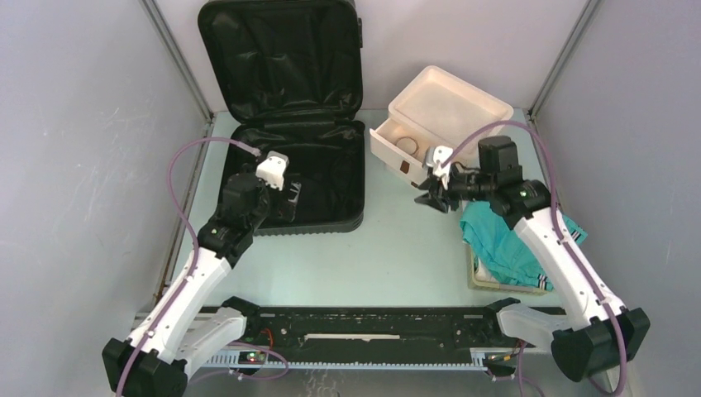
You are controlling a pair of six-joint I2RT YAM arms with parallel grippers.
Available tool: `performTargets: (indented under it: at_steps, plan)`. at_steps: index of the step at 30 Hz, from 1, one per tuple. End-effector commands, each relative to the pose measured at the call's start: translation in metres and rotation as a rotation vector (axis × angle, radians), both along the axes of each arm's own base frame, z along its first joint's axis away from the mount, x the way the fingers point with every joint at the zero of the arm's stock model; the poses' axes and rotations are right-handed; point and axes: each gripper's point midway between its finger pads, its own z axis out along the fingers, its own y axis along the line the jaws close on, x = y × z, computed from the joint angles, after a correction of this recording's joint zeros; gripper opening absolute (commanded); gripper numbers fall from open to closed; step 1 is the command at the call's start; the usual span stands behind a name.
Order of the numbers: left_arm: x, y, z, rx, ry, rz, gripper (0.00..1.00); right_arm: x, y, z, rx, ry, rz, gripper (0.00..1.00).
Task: Open, take out, and arrange the luggage
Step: Close the drawer in the storage box.
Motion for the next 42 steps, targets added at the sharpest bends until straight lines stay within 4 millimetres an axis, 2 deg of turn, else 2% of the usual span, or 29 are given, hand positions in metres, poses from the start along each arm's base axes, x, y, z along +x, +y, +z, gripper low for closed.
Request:
performTargets:
  at_steps: [1, 5, 9, 12, 17, 21, 24, 28, 35, 42]
  plan:
    - [-0.001, 0.007, 0.008, 0.008, -0.063, 0.014, 0.96, 0.041, 0.000, 0.035, -0.032, -0.110, -0.123, 0.36]
    - [-0.003, 0.007, 0.011, 0.003, -0.081, 0.009, 0.97, 0.063, 0.004, 0.041, -0.009, -0.105, -0.208, 0.22]
    - [-0.002, 0.002, 0.013, -0.013, -0.081, -0.006, 0.98, 0.067, 0.008, 0.030, -0.053, -0.100, -0.226, 0.08]
    - [-0.001, -0.002, 0.008, -0.024, -0.068, -0.021, 0.98, 0.070, 0.008, 0.025, -0.054, -0.069, -0.250, 0.03]
    - [0.000, -0.002, 0.002, -0.016, -0.053, -0.022, 0.98, 0.073, 0.015, 0.009, -0.096, -0.037, -0.279, 0.05]
    - [0.001, -0.001, 0.002, -0.009, -0.063, -0.017, 0.99, 0.072, 0.028, 0.008, -0.063, -0.017, -0.310, 0.07]
    - [0.001, 0.001, 0.001, -0.002, -0.076, -0.016, 0.99, 0.075, 0.032, -0.001, -0.080, -0.011, -0.329, 0.08]
    - [0.003, 0.004, -0.001, 0.018, -0.076, -0.002, 0.99, 0.096, 0.025, -0.013, -0.180, -0.088, -0.434, 0.07]
    - [0.004, 0.005, -0.001, 0.022, -0.073, -0.004, 0.99, 0.108, 0.018, -0.022, -0.270, -0.149, -0.501, 0.08]
    - [0.003, 0.001, 0.003, 0.007, -0.082, -0.023, 0.99, 0.133, 0.003, -0.031, -0.357, -0.215, -0.668, 0.08]
